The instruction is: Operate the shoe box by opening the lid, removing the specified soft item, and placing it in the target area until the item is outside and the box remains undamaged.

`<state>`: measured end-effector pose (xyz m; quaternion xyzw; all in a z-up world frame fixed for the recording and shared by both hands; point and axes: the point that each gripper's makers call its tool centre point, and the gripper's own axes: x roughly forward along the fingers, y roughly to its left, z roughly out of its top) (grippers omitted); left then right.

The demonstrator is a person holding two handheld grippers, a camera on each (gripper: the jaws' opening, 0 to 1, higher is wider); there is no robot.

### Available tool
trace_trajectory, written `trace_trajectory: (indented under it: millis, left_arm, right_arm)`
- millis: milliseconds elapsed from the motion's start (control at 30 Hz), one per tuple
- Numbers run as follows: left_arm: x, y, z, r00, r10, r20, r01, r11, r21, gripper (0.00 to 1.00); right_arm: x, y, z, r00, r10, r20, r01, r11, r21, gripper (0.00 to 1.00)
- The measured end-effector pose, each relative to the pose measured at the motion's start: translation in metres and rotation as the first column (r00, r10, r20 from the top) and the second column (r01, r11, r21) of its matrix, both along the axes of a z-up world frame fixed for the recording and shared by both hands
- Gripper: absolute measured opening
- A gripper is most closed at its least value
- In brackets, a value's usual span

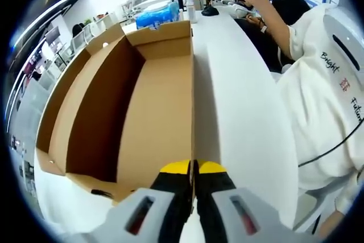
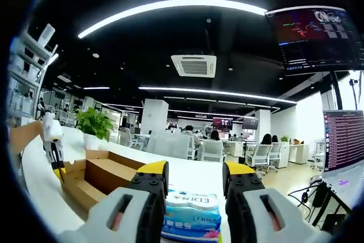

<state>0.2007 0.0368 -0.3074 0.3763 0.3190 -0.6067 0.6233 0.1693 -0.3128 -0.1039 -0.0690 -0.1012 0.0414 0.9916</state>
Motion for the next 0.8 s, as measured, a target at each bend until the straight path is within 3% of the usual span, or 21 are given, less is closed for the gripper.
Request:
trace_trajectory:
  millis: [67, 133, 233, 333, 433, 500, 633, 733, 800]
  left_arm:
    - [0.000, 0.000, 0.000, 1.000, 0.000, 0.001, 0.000, 1.000, -0.002, 0.01]
    - [0.000, 0.000, 0.000, 1.000, -0.002, 0.007, 0.002, 1.000, -0.002, 0.01]
    - [0.000, 0.000, 0.000, 1.000, 0.001, 0.001, -0.001, 1.000, 0.002, 0.01]
    - [-0.001, 0.000, 0.000, 1.000, 0.002, -0.001, -0.002, 1.000, 0.003, 0.01]
    - [0.000, 0.000, 0.000, 1.000, 0.011, -0.007, -0.011, 1.000, 0.005, 0.01]
    - [0.000, 0.000, 0.000, 1.000, 0.020, -0.014, -0.019, 1.000, 0.005, 0.01]
    - [0.000, 0.000, 0.000, 1.000, 0.020, -0.016, -0.020, 1.000, 0.005, 0.01]
    - [0.000, 0.000, 0.000, 1.000, 0.015, -0.012, -0.014, 1.000, 0.004, 0.01]
    - [0.000, 0.000, 0.000, 1.000, 0.012, -0.010, -0.012, 1.000, 0.004, 0.01]
  right_arm:
    - [0.004, 0.012, 0.001, 0.999, 0.036, -0.013, -0.036, 0.999, -0.023, 0.40]
    - [0.011, 0.020, 0.004, 0.997, 0.071, -0.033, -0.071, 0.997, 0.007, 0.40]
    - [0.017, 0.041, 0.007, 0.990, 0.132, -0.057, -0.135, 0.989, -0.066, 0.38]
    - [0.017, 0.044, 0.007, 0.989, 0.134, -0.062, -0.139, 0.987, -0.082, 0.38]
    - [0.027, 0.067, 0.010, 0.985, 0.152, -0.084, -0.160, 0.981, -0.106, 0.39]
    - [0.031, 0.076, 0.015, 0.974, 0.201, -0.103, -0.209, 0.975, -0.073, 0.42]
    - [0.042, 0.081, 0.024, 0.973, 0.213, -0.084, -0.219, 0.973, -0.074, 0.48]
    - [0.048, 0.084, 0.016, 0.968, 0.222, -0.119, -0.229, 0.972, -0.052, 0.52]
    - [0.050, 0.084, 0.013, 0.965, 0.224, -0.136, -0.232, 0.972, -0.048, 0.49]
